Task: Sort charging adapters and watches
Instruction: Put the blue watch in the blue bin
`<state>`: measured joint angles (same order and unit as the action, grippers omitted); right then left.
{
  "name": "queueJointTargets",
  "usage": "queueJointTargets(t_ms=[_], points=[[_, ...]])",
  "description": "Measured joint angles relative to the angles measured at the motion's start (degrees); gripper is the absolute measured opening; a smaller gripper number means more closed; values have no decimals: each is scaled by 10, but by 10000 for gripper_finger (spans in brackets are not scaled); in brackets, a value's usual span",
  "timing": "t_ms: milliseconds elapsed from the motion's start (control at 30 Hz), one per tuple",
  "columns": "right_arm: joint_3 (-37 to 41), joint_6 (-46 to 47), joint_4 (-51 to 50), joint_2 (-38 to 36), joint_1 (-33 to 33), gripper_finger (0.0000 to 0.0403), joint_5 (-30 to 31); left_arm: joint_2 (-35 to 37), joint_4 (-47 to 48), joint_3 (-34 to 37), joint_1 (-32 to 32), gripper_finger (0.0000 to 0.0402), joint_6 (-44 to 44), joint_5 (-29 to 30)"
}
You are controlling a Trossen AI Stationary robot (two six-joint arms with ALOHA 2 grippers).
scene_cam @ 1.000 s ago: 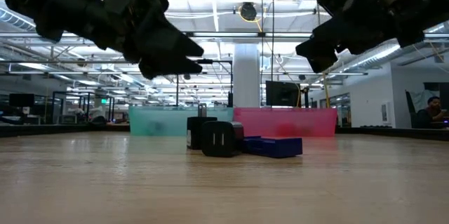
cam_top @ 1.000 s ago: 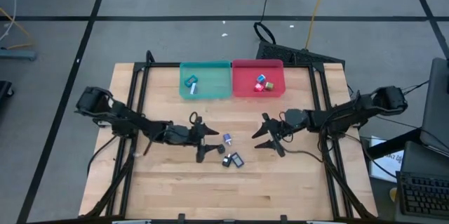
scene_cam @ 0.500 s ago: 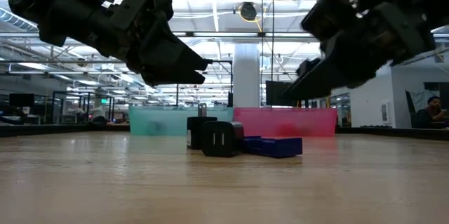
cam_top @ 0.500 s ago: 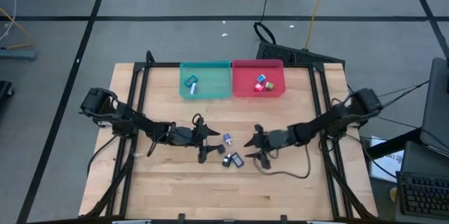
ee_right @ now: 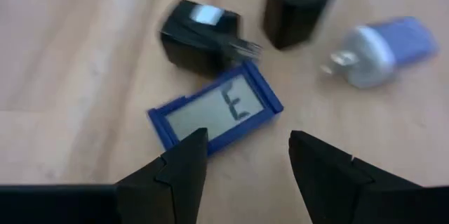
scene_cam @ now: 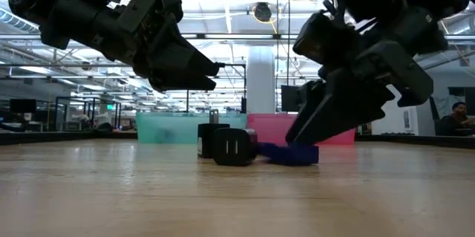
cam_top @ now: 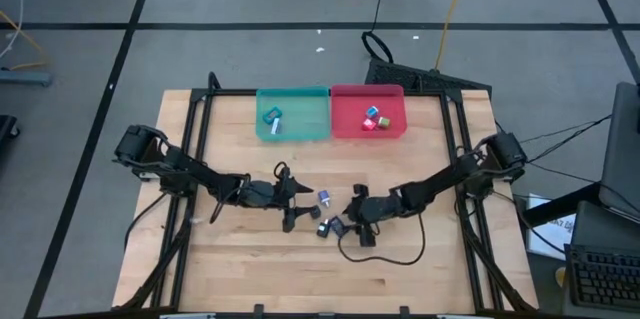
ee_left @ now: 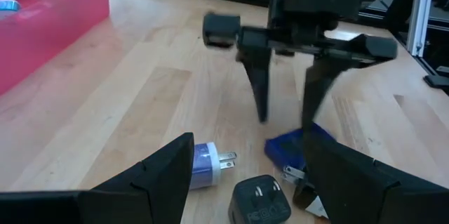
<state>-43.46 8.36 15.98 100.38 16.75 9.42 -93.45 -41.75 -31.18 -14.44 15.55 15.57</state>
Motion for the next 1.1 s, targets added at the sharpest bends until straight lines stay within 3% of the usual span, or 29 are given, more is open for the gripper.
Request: queueJointTargets(t_ms=[267, 400, 500, 600, 800, 933, 1100], points=[[3, -2, -190, -76, -2, 177, 107, 0, 1, 0, 3, 269, -3, 5], [3, 13, -206, -124, -3, 170, 101, 0, 0, 0, 5, 269, -4, 10], [7, -4, -159, -143, 2, 171, 89, 0, 1, 0, 5, 269, -4, 10], [17, -65, -85, -144, 2, 180, 17, 0, 3, 0, 5, 269, -4, 10], [21, -186, 50, -82, 1, 219, -61, 0, 2, 0, 5, 269, -2, 10], [20, -224, 122, -35, -3, 262, -67, 0, 1, 0, 5, 269, 3, 10], [20, -227, 133, 11, -22, 298, -70, 0, 1, 0, 4, 269, 12, 10]])
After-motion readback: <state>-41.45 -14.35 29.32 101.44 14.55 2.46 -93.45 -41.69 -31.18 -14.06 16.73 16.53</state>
